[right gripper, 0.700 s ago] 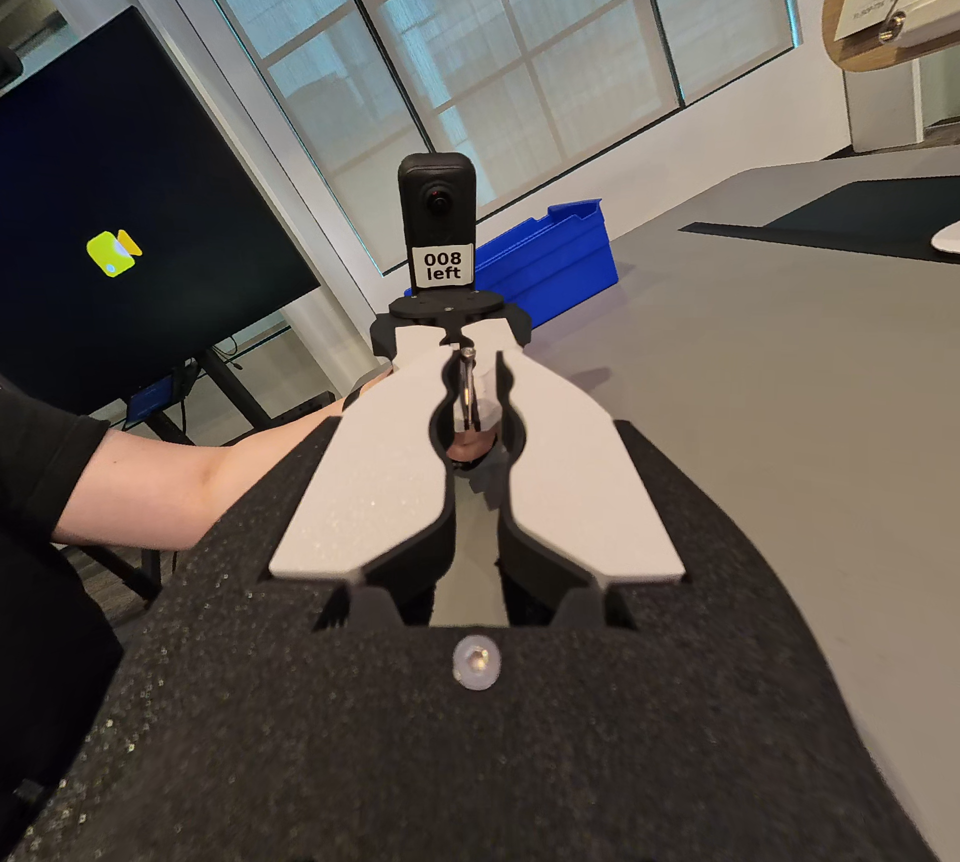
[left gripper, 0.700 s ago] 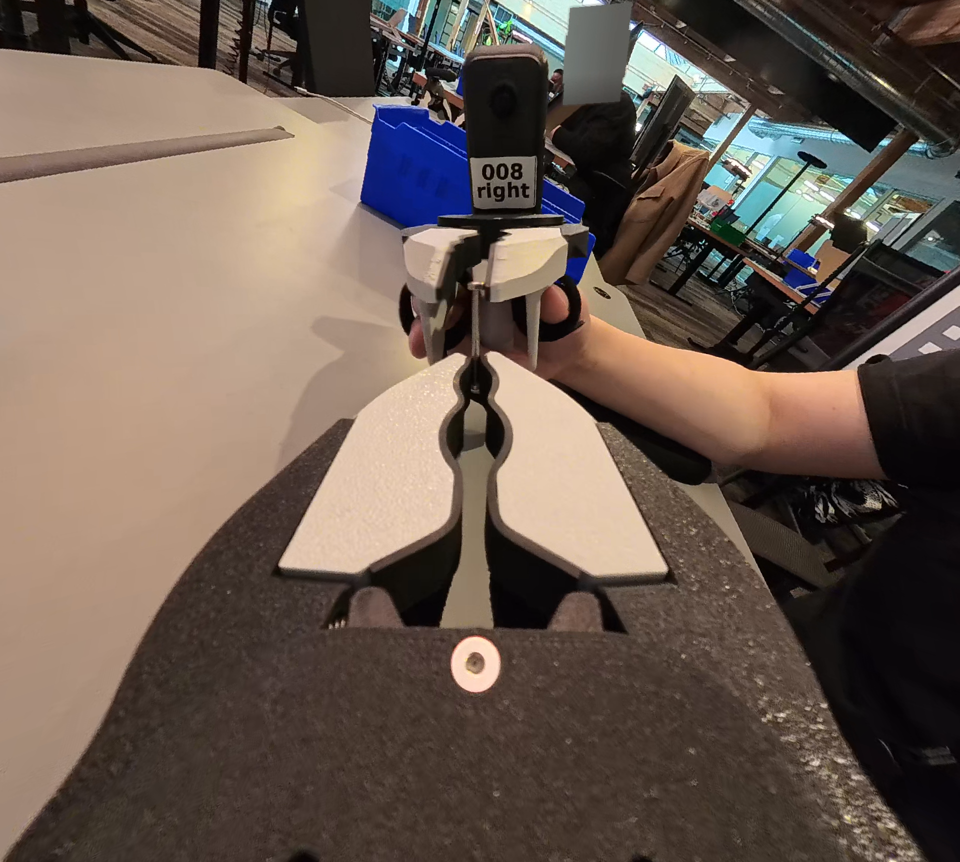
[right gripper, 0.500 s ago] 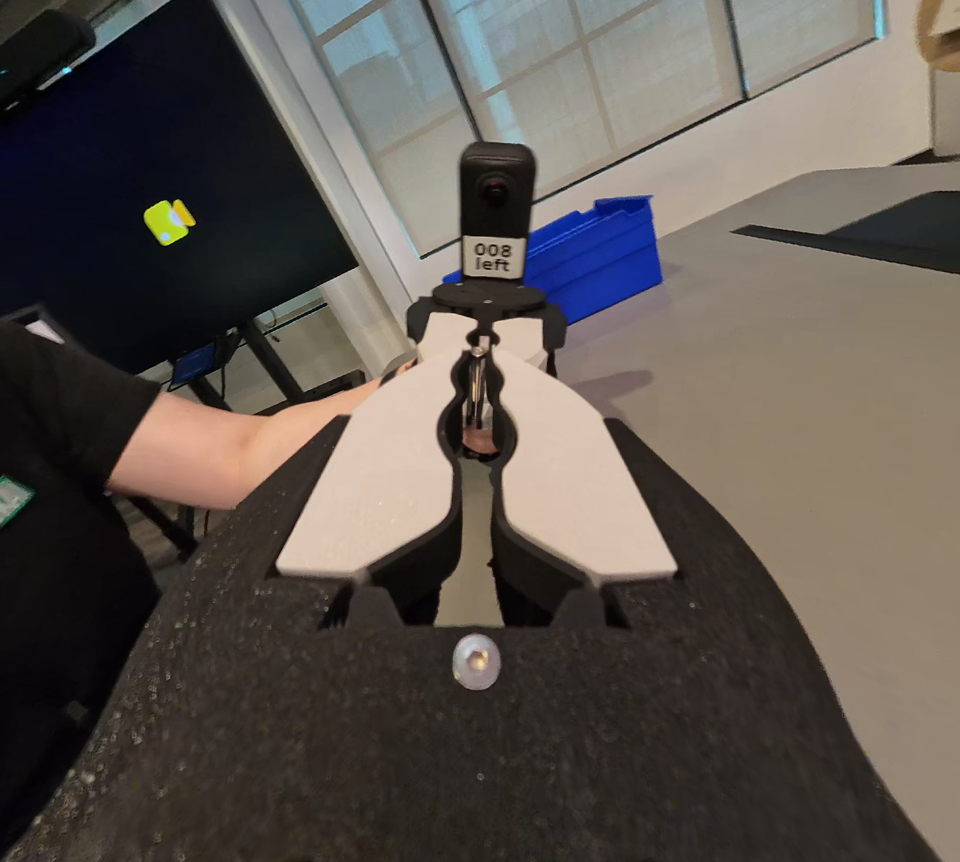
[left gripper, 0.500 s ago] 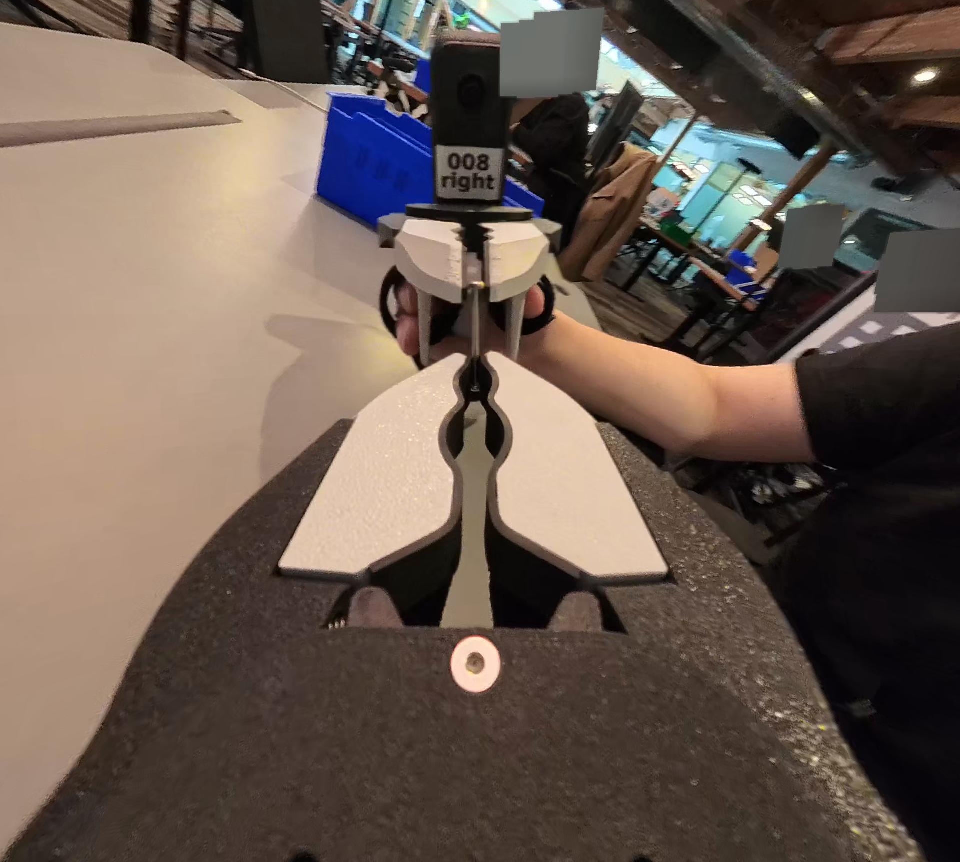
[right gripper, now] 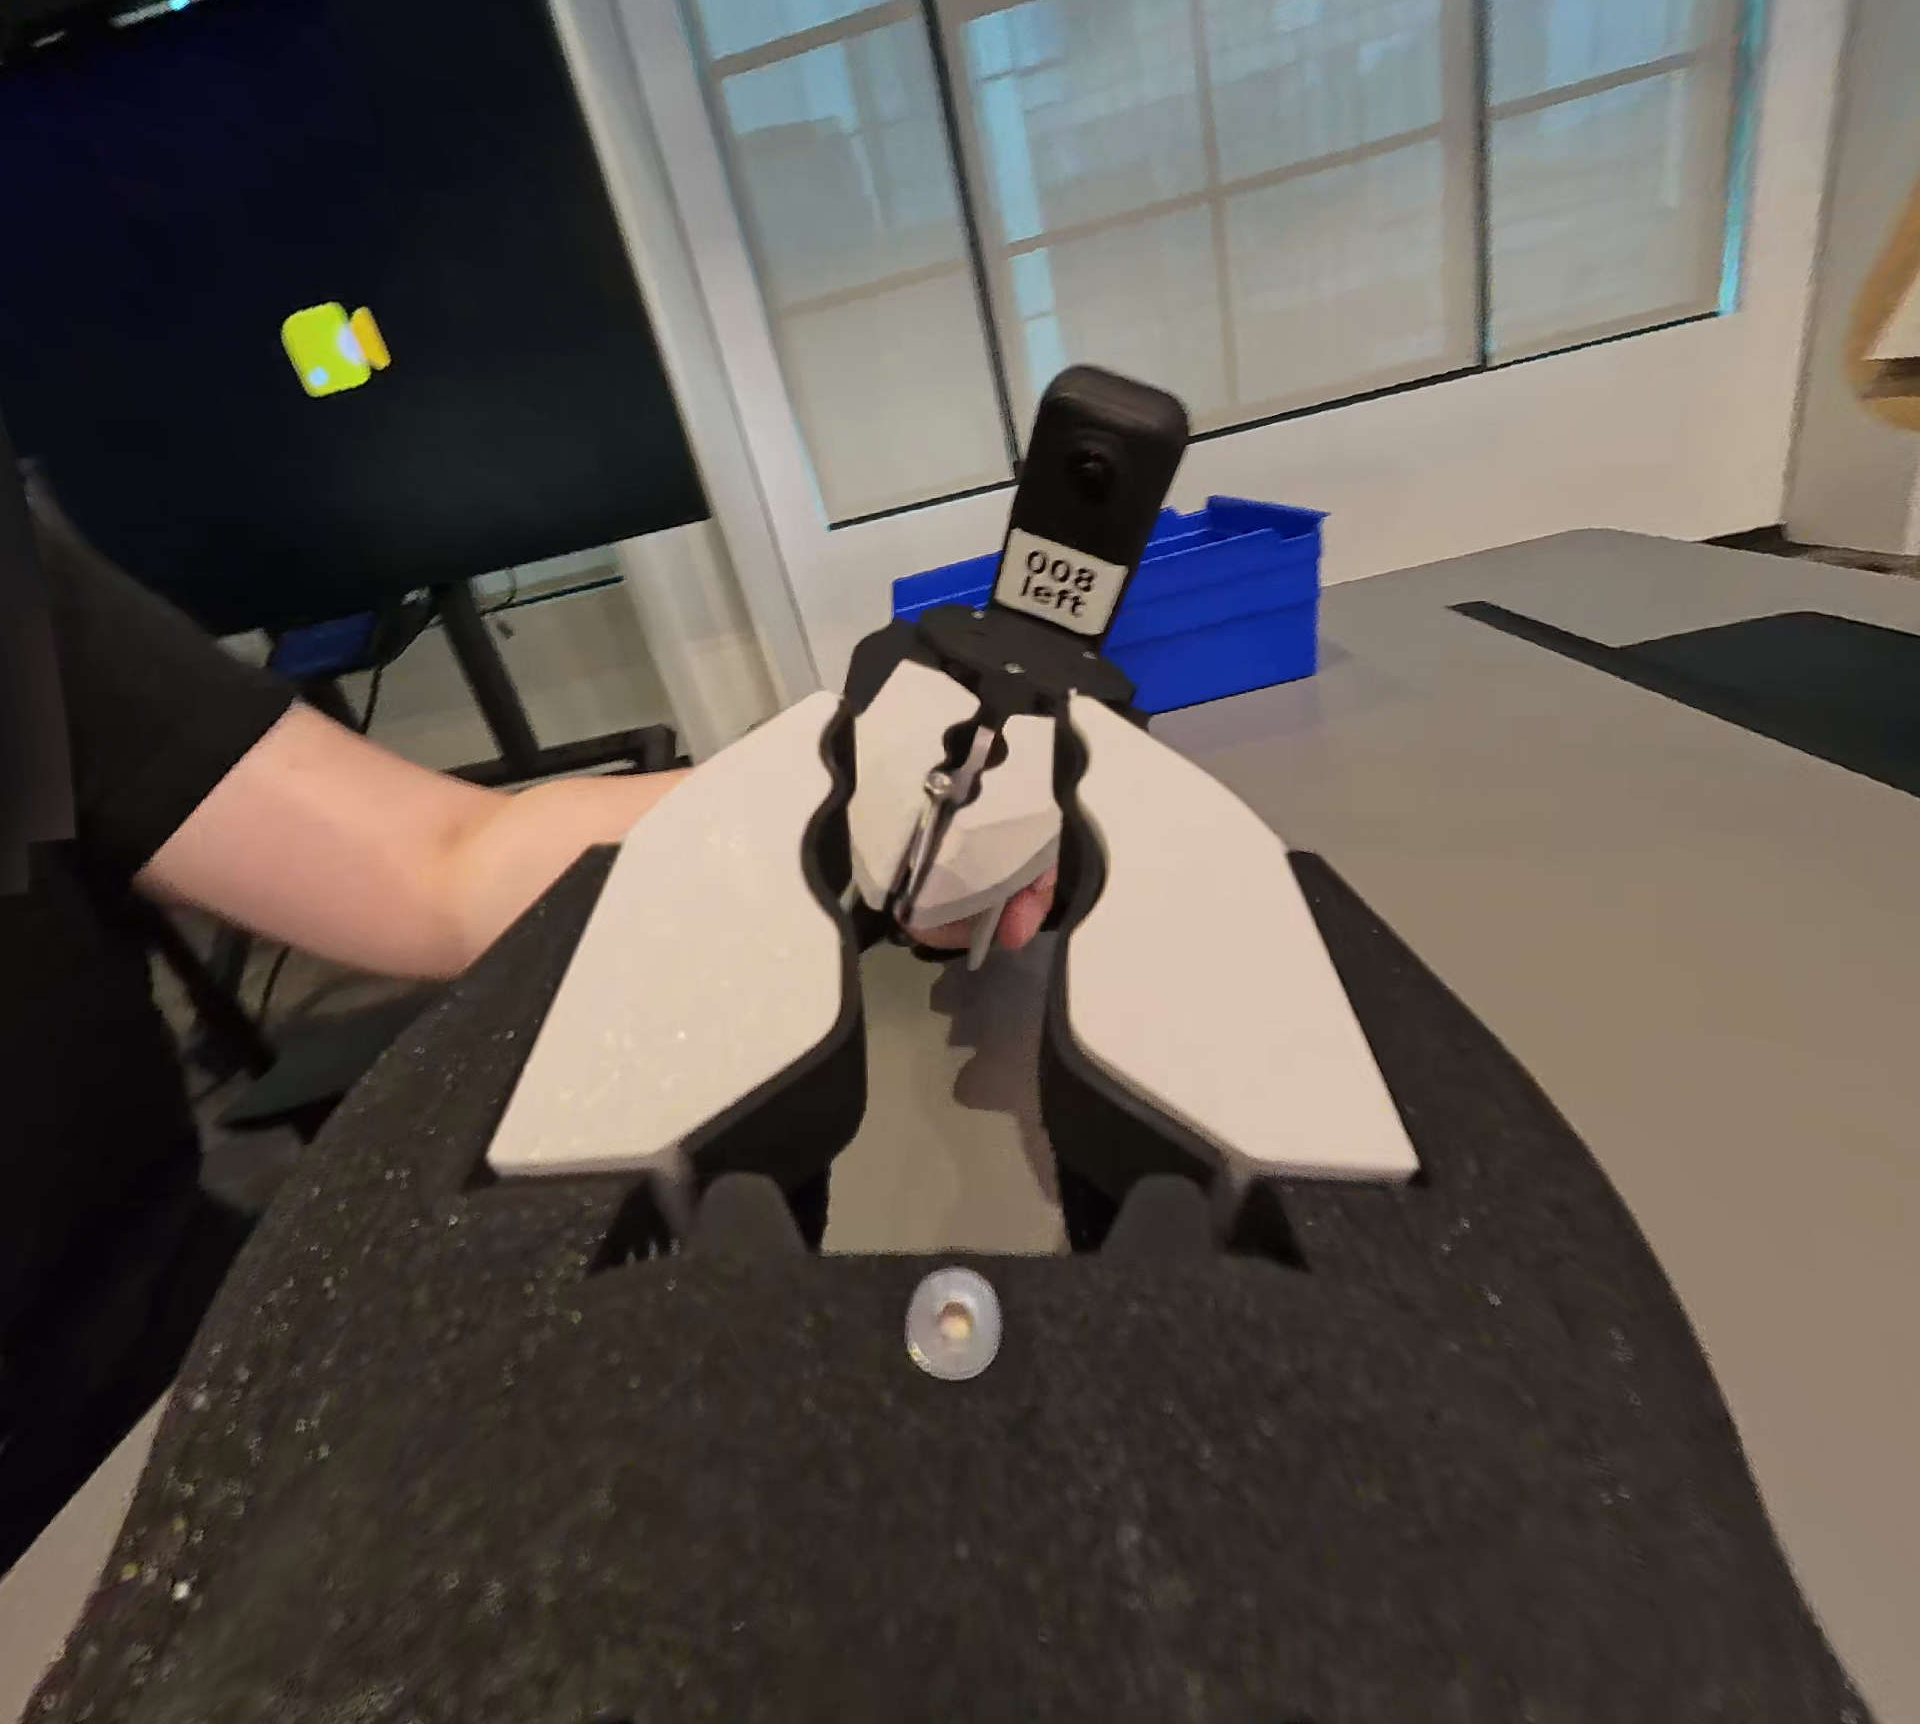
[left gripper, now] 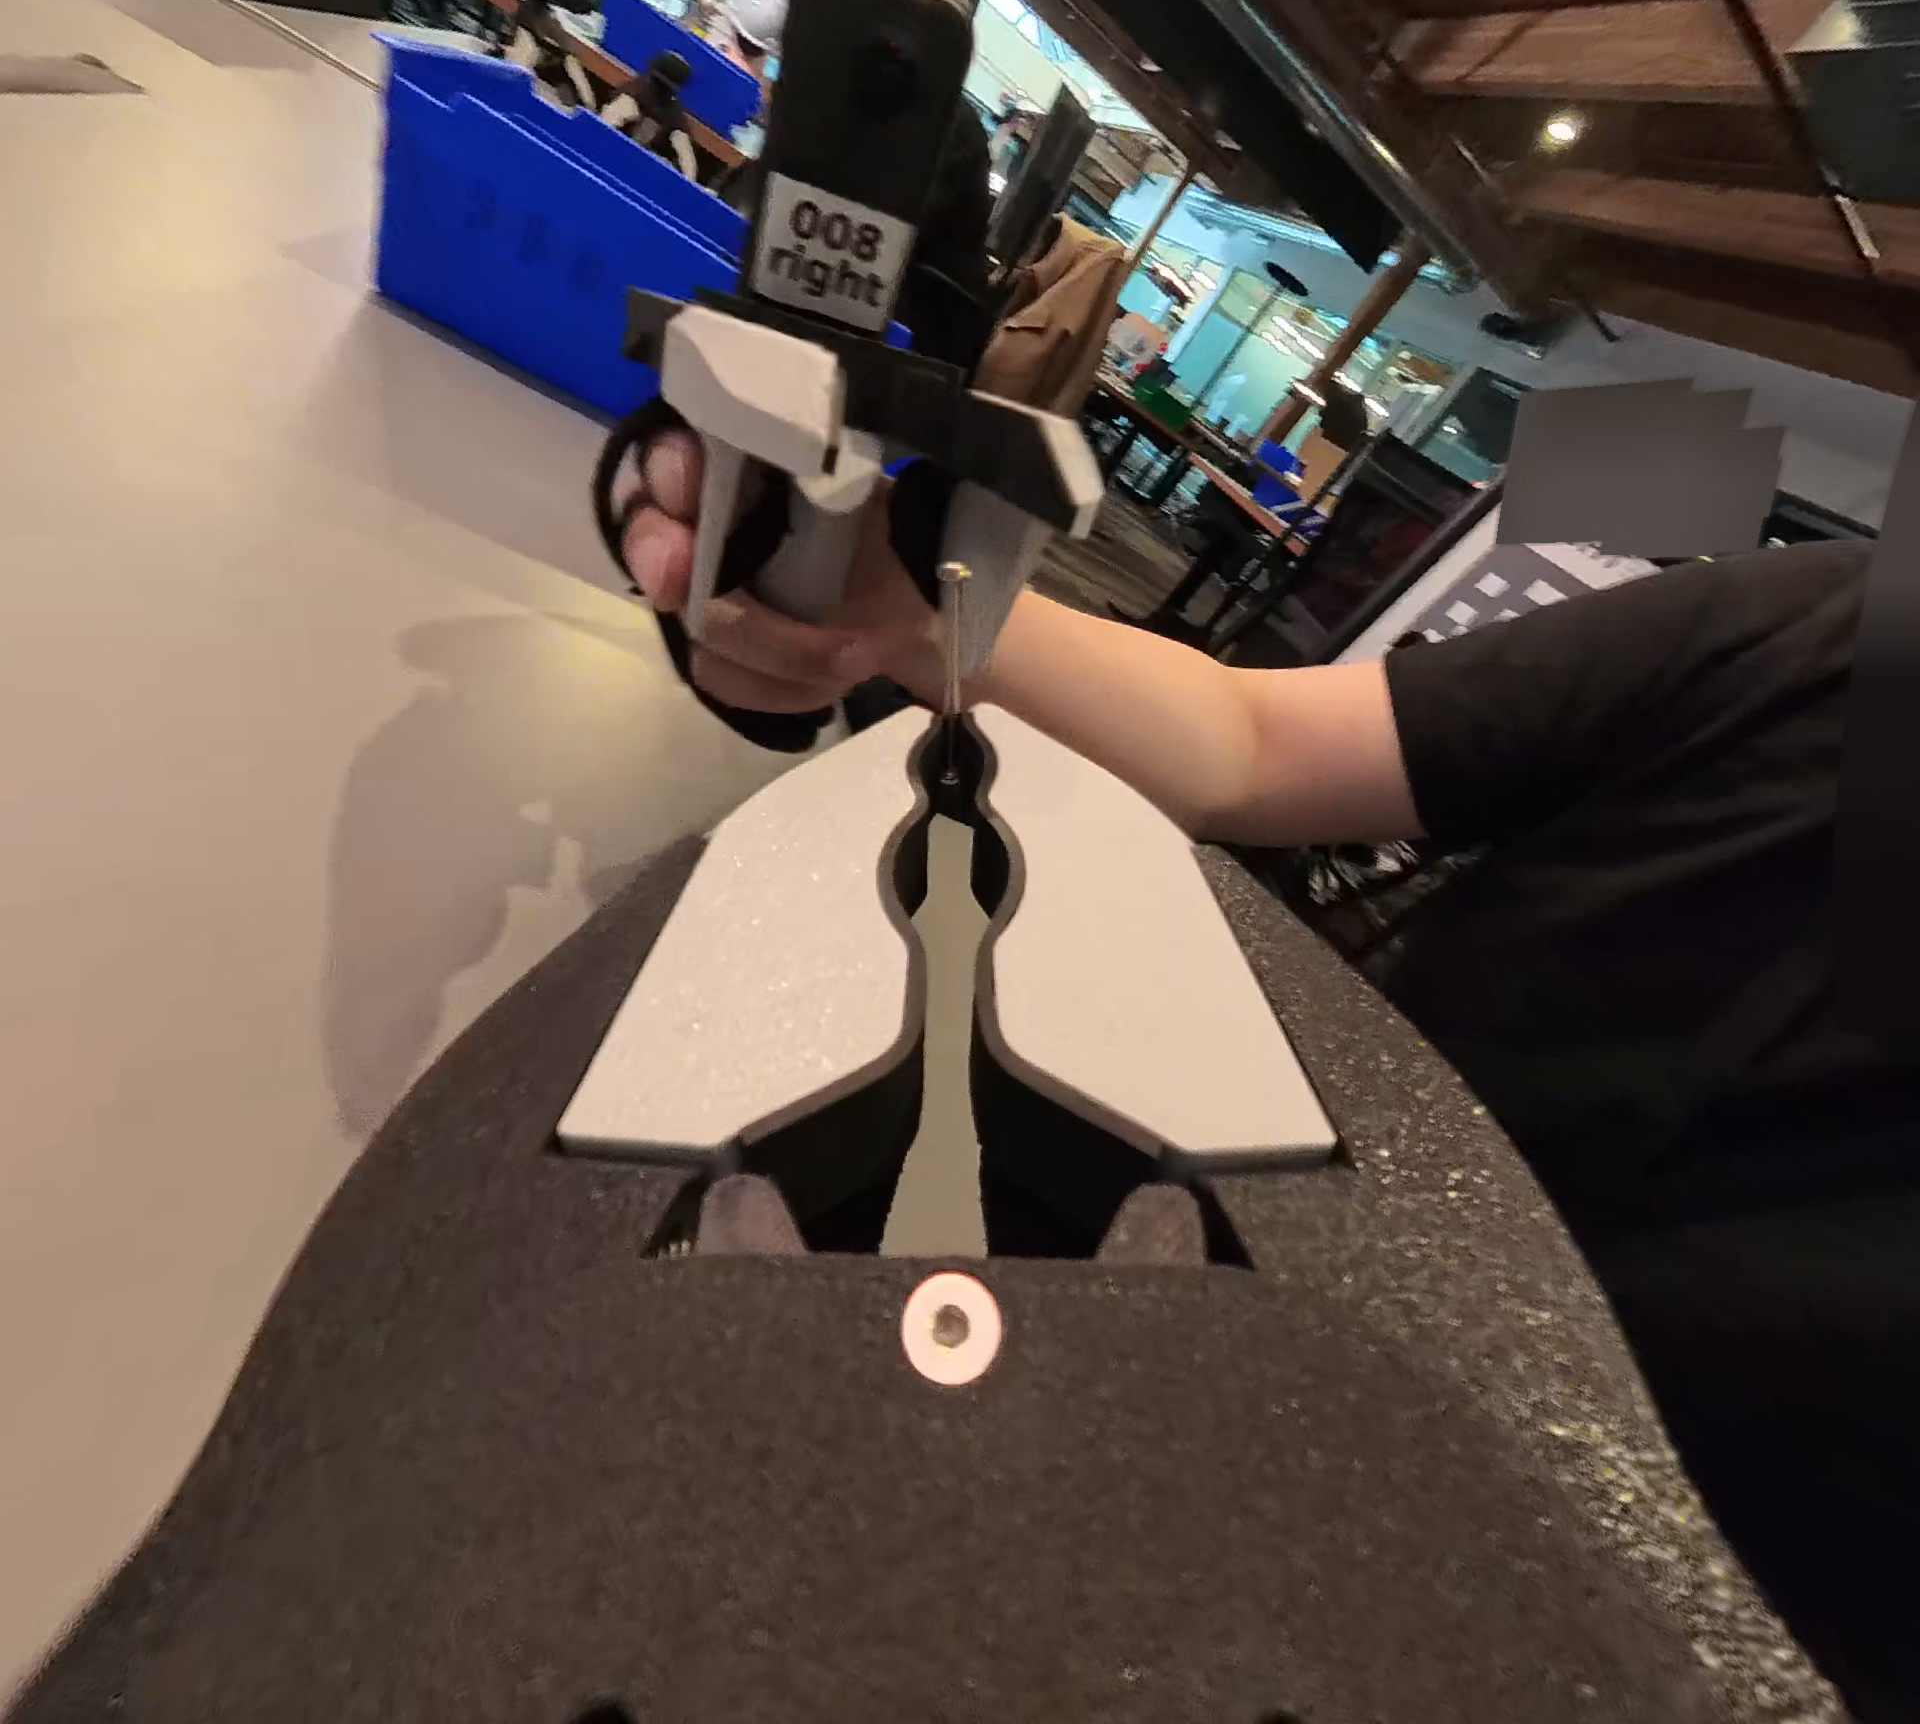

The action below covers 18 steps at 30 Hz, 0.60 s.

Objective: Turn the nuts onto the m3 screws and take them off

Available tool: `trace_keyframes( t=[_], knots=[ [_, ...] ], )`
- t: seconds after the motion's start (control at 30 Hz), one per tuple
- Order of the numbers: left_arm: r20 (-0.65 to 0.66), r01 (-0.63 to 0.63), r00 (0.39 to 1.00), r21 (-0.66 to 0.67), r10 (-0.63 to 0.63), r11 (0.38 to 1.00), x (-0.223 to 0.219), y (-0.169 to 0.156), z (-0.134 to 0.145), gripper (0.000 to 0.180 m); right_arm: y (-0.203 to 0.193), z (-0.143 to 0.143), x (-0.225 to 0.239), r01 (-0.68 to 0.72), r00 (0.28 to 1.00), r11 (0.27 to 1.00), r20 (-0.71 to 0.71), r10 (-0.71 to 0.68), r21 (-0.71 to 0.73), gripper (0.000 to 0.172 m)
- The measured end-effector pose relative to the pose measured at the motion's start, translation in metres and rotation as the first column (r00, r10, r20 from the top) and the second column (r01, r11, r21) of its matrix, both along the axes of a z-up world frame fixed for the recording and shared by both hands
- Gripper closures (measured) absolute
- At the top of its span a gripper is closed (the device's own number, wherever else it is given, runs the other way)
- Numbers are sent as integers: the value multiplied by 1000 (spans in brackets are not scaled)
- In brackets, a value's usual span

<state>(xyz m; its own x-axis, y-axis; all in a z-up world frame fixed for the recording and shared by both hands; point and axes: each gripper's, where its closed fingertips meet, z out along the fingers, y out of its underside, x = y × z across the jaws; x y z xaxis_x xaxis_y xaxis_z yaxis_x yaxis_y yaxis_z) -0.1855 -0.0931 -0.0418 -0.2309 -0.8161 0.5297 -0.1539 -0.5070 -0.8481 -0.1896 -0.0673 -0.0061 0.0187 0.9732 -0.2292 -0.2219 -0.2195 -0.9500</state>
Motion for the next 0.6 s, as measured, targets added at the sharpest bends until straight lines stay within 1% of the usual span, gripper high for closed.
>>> trace_keyframes(
  t=[0.07, 0.13, 0.17, 0.23, 0.33, 0.43, 0.6],
  knots=[
    [-10, -92, 996, 28, 92, 995, 1, 14, -3, 178, 17, -3, 1, 105, 994, 993, 23, -104, -57, 137],
    [-15, -188, 982, 87, 190, 978, 1, 28, -5, 178, 32, -6, 2, 193, 981, 975, 37, -190, -110, 137],
    [-5, -223, 974, 113, 225, 968, 1, 33, -4, 179, 36, -8, 3, 220, 975, 967, 45, -216, -127, 137],
    [8, -263, 964, 154, 265, 952, 0, 37, -1, 179, 38, -11, 1, 227, 974, 964, 48, -222, -140, 138],
    [29, -283, 959, 148, 282, 948, -3, 40, 4, 179, 38, -14, -1, 223, 975, 963, 59, -216, -151, 139],
    [21, -285, 958, 133, 285, 949, -3, 41, 2, 178, 35, -11, -3, 196, 981, 968, 41, -192, -157, 139],
    [10, -273, 962, 146, 275, 951, -1, 38, 0, 178, 36, -13, -6, 204, 979, 965, 54, -198, -165, 141]
  ],
)
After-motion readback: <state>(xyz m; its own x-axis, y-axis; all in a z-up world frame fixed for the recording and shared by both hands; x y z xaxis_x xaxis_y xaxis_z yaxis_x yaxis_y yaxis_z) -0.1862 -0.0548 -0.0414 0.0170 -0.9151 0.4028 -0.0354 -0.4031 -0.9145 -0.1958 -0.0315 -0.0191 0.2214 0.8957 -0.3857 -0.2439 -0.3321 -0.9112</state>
